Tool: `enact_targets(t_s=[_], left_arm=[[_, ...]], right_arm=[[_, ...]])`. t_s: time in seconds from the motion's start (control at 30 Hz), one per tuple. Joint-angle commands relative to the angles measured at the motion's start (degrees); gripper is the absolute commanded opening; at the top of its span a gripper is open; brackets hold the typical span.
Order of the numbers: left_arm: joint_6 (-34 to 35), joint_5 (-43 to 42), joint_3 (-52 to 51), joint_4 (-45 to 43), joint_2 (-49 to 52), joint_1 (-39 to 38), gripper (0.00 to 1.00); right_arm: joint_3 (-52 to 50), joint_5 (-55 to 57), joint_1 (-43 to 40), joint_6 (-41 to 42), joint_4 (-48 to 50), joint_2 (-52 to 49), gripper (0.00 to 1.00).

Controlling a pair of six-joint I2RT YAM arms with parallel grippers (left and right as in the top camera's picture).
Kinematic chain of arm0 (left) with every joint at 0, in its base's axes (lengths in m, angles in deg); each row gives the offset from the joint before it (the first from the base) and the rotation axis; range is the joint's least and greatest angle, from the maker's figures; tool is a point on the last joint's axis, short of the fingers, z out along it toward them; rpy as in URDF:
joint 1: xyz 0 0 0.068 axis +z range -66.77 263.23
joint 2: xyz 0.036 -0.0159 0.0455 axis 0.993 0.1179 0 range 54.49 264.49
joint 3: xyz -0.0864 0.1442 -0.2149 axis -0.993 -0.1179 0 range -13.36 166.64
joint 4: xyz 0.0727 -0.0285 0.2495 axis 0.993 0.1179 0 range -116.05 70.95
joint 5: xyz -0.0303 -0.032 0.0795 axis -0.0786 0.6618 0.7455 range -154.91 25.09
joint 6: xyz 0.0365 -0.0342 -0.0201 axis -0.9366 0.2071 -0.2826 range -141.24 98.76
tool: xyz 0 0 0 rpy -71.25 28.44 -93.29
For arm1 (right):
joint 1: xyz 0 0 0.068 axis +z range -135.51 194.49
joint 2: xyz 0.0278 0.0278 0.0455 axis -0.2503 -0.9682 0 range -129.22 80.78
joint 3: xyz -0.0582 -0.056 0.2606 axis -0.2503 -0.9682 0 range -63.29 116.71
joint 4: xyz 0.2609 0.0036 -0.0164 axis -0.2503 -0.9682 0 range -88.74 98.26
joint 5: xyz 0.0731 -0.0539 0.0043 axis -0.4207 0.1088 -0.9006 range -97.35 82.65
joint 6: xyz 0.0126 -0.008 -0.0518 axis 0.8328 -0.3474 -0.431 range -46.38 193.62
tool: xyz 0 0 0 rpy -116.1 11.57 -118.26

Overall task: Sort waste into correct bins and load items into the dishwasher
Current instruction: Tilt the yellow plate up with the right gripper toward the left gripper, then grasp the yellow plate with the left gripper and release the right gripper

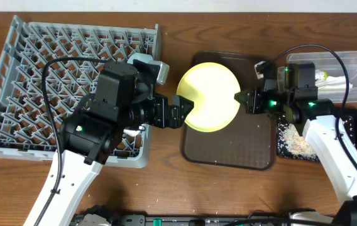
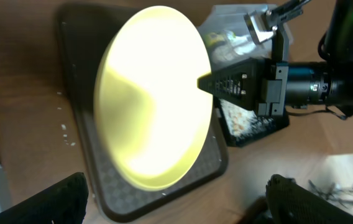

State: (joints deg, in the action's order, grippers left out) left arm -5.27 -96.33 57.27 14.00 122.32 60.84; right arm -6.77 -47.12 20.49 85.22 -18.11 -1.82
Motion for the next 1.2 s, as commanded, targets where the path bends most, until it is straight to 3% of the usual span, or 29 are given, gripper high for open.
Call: enact_targets(t_s=[0.0,0.23,0.4,0.53,0.6,0.77,0.83,0.87,0.9,0.97,1.0,1.07,1.17], left_arm=[[-1.40,-2.64,0.74,0.13,0.22,0.15,0.93],[-5.25,-1.55,0.74,3.41,0.28,0.15,0.93],[-5.25,0.83,0.74,3.37,0.66,0.15,0.92],[-5.22,0.57,0.74,3.26,1.60,0.09,0.86],[-5.20,0.31,0.74,3.26,2.05,0.09,0.76],[-5.20,0.31,0.74,2.69,2.71,0.09,0.25],[-5.25,0.33,0.74,2.51,2.69,0.09,0.13],[-5.33,0.37,0.74,2.47,2.69,0.09,0.09],[-6.01,0.35,0.74,2.47,2.69,0.09,0.08],[-8.13,0.37,0.74,2.56,2.67,0.09,0.08],[-9.20,0.42,0.74,2.69,2.62,0.09,0.08],[-11.02,2.78,0.76,3.17,2.19,0.11,0.08],[-11.10,10.34,0.76,4.20,1.22,0.11,0.07]], right_arm=[[0.17,-10.36,-0.74,-7.52,-0.22,1.57,0.01],[0.17,-14.16,-1.22,-9.18,-0.15,1.79,0.01],[0.17,-24.26,-1.09,-12.52,0.07,1.77,0.01],[0.17,-27.41,-0.85,-13.40,0.07,1.77,0.01],[0.17,-26.82,-0.68,-12.98,0.26,1.77,0.02],[0.17,-26.47,-0.68,-9.16,2.95,1.77,0.03],[0.17,-26.43,-0.70,-8.83,3.91,1.77,0.04],[0.17,-26.10,-0.74,-8.79,4.24,1.77,0.08],[0.17,-25.29,-0.81,-8.50,4.39,1.77,0.20],[0.17,-22.64,-1.18,-8.20,4.33,1.77,0.56],[0.17,-21.22,-1.62,-8.15,4.24,1.79,0.64],[0.17,-18.40,-3.74,-6.38,4.26,1.88,0.74],[0.17,-18.32,-8.41,-3.04,4.26,2.75,0.77]])
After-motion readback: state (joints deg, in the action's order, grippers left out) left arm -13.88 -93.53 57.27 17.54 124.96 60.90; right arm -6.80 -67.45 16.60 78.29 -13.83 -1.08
